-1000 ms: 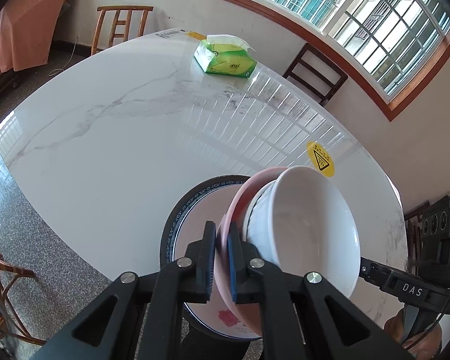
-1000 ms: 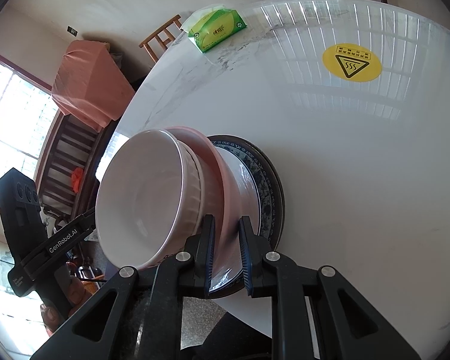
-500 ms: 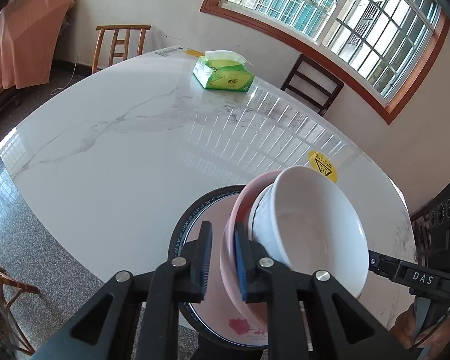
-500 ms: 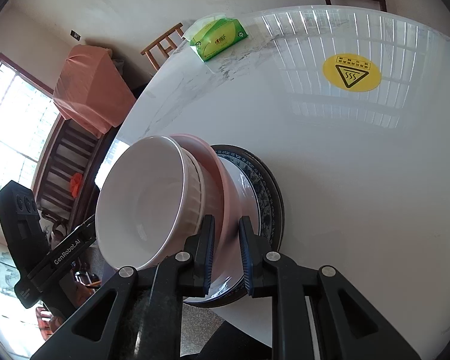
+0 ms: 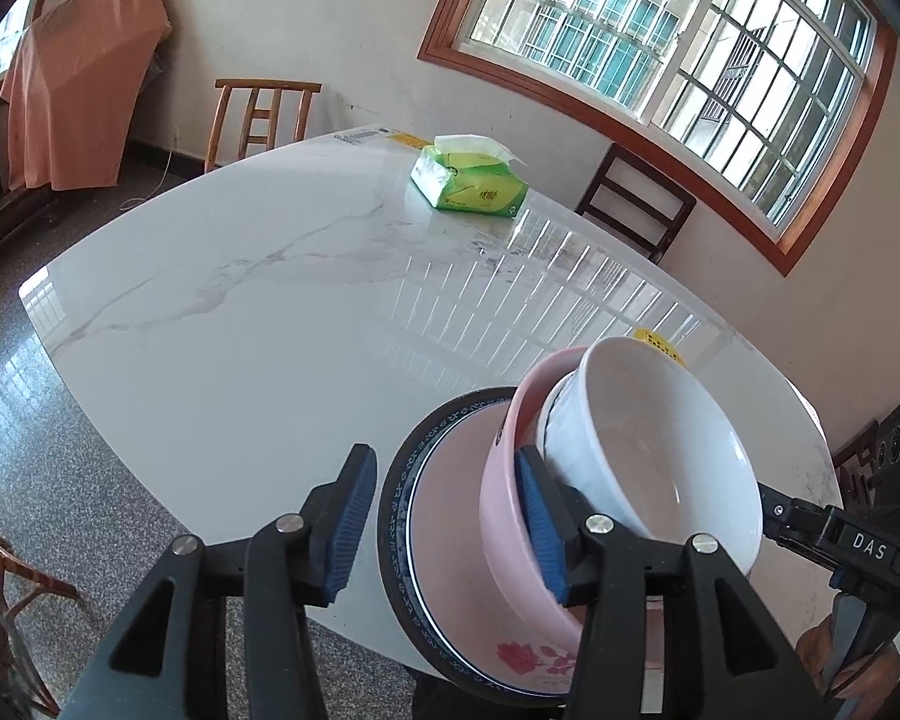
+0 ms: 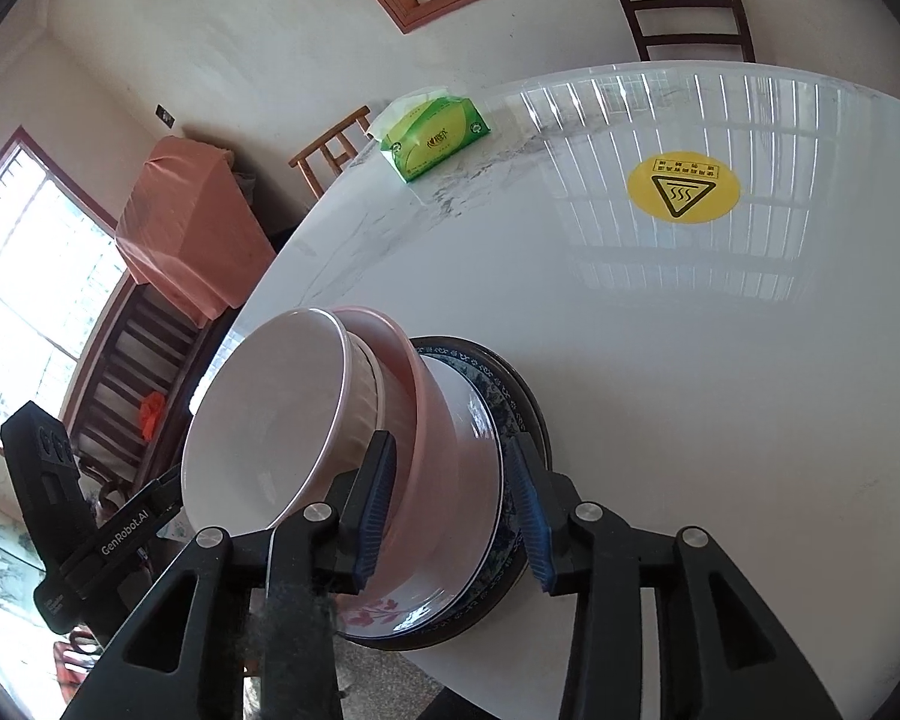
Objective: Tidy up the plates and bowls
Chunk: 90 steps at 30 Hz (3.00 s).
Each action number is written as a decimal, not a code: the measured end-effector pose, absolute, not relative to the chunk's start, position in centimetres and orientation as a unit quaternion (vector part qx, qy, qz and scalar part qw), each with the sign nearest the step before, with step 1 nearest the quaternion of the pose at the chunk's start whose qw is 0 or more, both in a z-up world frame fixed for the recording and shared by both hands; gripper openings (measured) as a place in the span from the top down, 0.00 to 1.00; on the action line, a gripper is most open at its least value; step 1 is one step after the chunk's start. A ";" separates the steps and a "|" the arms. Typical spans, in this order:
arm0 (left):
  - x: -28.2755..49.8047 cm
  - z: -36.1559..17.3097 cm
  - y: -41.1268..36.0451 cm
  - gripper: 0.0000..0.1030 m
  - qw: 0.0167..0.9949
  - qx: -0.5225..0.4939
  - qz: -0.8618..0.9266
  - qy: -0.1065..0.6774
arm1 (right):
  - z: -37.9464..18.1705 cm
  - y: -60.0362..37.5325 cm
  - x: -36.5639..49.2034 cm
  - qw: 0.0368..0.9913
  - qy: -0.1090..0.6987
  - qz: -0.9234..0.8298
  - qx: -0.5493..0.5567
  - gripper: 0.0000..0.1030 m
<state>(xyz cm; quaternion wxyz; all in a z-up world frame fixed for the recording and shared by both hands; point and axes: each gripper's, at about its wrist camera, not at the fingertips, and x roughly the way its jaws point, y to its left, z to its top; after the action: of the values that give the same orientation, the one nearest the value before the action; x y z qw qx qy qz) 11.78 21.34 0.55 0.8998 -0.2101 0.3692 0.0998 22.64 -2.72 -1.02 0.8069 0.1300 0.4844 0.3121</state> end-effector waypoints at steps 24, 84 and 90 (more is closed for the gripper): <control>4.9 5.9 14.3 0.35 0.966 -0.052 0.164 0.192 | 4.3 -4.5 9.9 0.935 0.182 0.302 0.039 0.07; -6.3 12.7 8.8 0.06 0.982 -0.039 0.155 0.097 | 4.6 -7.0 1.3 0.945 0.103 0.309 0.022 0.00; -5.6 11.8 9.2 0.06 0.979 -0.044 0.158 0.117 | 4.4 -6.7 1.1 0.944 0.108 0.312 0.020 0.00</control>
<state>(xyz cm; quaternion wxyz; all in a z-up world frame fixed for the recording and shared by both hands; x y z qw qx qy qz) -5.60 9.17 11.84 0.9794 -0.0441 0.1168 0.1585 1.14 -6.66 4.37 0.9436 0.0197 0.1084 0.3121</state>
